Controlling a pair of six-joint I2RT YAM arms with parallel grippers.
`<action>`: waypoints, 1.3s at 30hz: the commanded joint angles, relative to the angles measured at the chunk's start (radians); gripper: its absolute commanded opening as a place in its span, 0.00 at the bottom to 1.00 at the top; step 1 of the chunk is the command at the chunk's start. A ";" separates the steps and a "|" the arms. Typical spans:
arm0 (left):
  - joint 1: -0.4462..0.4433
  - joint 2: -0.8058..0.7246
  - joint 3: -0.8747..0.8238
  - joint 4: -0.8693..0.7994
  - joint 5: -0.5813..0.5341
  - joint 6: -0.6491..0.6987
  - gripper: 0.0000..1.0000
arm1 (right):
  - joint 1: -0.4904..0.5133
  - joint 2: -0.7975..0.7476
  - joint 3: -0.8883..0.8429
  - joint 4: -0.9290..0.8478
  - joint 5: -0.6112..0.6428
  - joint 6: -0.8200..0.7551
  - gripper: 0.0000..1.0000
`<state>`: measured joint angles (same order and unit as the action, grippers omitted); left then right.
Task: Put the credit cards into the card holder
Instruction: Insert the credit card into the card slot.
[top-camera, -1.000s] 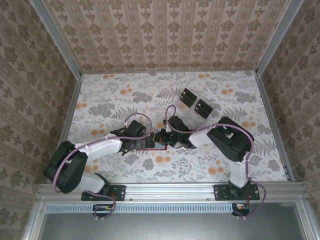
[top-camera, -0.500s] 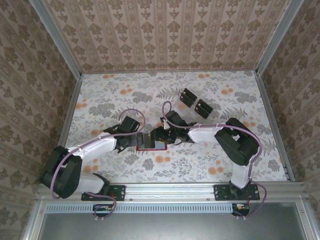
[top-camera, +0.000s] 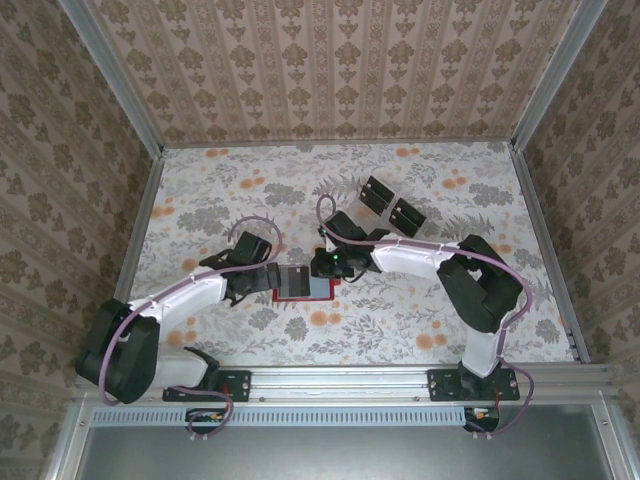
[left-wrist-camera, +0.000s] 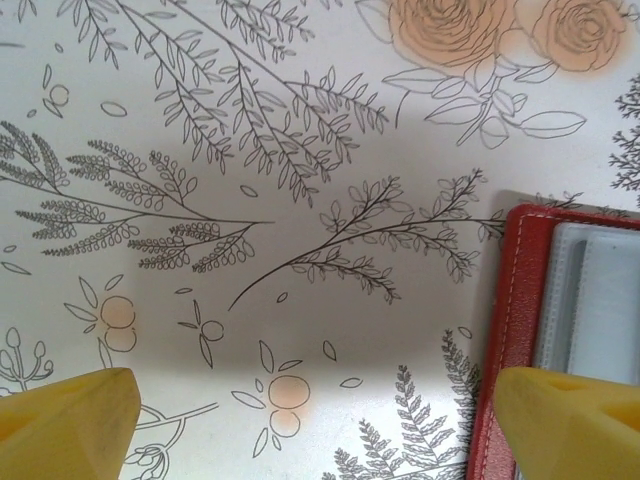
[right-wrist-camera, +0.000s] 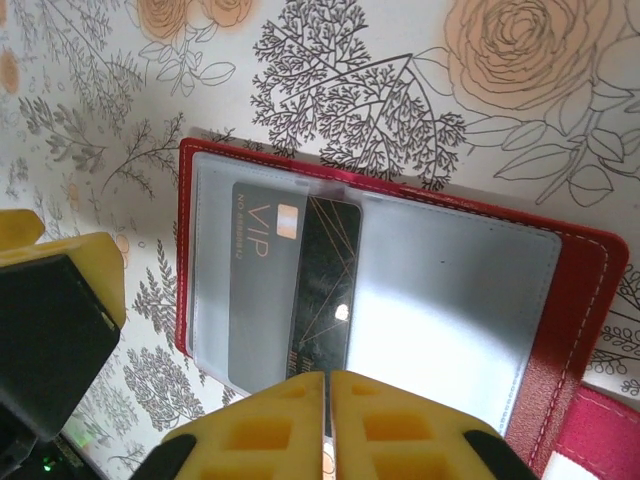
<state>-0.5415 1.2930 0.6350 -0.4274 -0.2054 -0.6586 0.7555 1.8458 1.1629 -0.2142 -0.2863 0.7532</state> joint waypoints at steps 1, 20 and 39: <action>0.011 0.005 -0.017 -0.015 0.002 -0.027 1.00 | 0.017 0.045 0.049 -0.081 0.037 -0.035 0.06; 0.009 0.084 -0.083 0.080 0.065 -0.060 1.00 | 0.048 0.155 0.129 -0.100 0.024 -0.032 0.05; -0.012 0.092 -0.118 0.120 0.084 -0.078 1.00 | 0.074 0.214 0.199 -0.049 -0.051 0.016 0.04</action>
<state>-0.5480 1.3483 0.5644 -0.3515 -0.2024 -0.7036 0.8207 2.0338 1.3346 -0.2855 -0.3023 0.7437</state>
